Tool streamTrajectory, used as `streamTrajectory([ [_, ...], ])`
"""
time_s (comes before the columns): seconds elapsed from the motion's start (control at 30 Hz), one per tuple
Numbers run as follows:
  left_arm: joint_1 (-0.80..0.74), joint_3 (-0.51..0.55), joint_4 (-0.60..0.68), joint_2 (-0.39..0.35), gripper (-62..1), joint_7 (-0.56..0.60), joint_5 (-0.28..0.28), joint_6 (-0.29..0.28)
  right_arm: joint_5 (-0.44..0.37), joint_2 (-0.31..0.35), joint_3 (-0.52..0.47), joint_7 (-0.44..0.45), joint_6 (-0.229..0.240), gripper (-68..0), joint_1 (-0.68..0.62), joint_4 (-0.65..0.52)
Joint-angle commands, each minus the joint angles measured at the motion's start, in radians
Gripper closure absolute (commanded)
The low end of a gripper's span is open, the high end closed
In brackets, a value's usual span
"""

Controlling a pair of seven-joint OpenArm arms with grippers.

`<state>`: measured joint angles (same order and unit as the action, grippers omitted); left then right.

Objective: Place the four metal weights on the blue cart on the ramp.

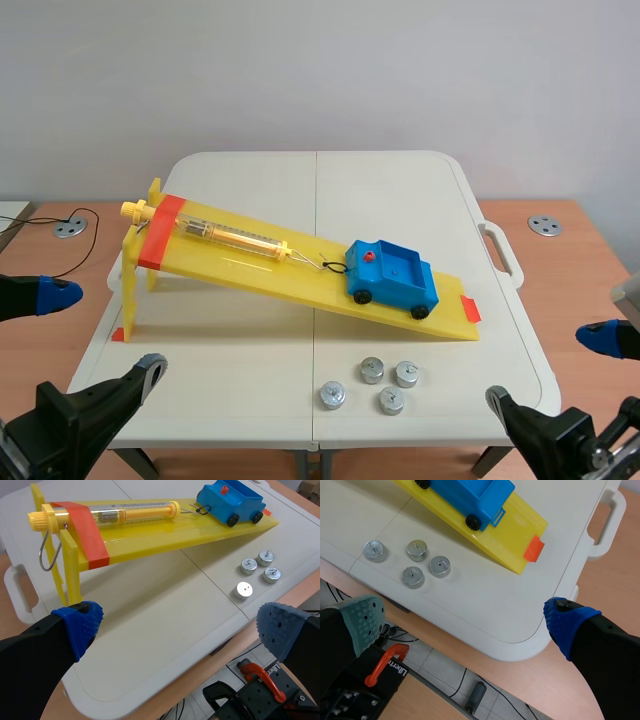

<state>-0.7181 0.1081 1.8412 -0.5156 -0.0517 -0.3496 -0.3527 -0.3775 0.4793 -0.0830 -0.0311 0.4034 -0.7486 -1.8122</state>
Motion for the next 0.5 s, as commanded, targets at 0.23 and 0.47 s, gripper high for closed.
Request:
streamTrajectory([
  [0.23, -0.027, 0.016, 0.074, -0.014, -62.3, 0.125, -0.080, -0.017, -0.052, 0.055, -0.035, 0.097, -0.026, -66.1, 0.001, -0.111],
  [0.47, -0.027, 0.016, 0.074, -0.014, -62.3, 0.077, -0.080, -0.017, -0.052, 0.054, -0.035, 0.097, -0.026, -66.1, 0.001, -0.111],
])
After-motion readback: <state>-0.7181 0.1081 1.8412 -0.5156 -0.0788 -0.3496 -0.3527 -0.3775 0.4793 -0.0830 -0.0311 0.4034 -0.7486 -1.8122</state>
